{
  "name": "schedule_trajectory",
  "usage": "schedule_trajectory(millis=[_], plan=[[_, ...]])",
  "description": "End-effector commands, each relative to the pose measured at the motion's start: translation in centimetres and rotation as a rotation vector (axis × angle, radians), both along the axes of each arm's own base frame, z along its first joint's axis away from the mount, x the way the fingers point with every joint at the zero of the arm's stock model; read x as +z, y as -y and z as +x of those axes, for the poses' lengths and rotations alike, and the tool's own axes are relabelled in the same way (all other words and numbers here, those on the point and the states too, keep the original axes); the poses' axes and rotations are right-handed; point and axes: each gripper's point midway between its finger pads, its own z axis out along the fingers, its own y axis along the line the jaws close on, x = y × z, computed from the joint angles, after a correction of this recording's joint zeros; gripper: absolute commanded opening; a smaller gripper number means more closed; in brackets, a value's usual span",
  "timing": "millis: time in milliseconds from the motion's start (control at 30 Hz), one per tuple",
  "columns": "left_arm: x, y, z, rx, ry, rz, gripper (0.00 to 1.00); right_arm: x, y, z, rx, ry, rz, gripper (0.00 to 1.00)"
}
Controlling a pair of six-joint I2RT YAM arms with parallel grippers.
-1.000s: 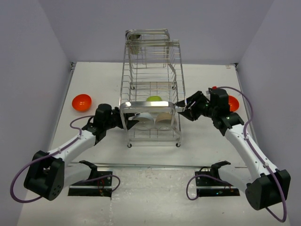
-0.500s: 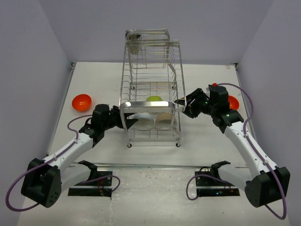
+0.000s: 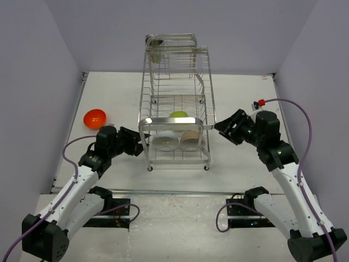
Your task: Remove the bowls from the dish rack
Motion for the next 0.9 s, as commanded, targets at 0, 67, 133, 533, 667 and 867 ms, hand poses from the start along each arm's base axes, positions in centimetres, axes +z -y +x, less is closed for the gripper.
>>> schedule_trajectory(millis=[0,67,133,533,667,867], plan=[[-1.3,-3.4,-0.4,0.015,-0.016,0.221,0.5,-2.3,2.2,-1.6,0.012,0.036,-0.188,0.57],[0.0,-4.9,0.1,-0.009,0.051,0.357,0.49,-2.6,3.0,-2.7,0.024,0.076,-0.243,0.57],[-0.4,-7.0,0.0,-0.022,0.035,0.535,0.49,-3.6,3.9,-4.0,0.035,0.071,-0.299,0.58],[1.2,-11.8,-1.5,-0.063,0.111,0.928,0.4,-8.0,3.5,-6.4,0.168,0.083,-0.345,0.57],[-1.2,-10.4,-3.8,-0.163,0.13,0.914,0.38,-7.8,3.7,-6.2,0.148,0.105,-0.347,0.58],[-0.3,-7.9,-6.2,-0.264,0.289,0.779,0.38,-8.0,2.8,-7.3,0.21,0.089,-0.307,0.57]])
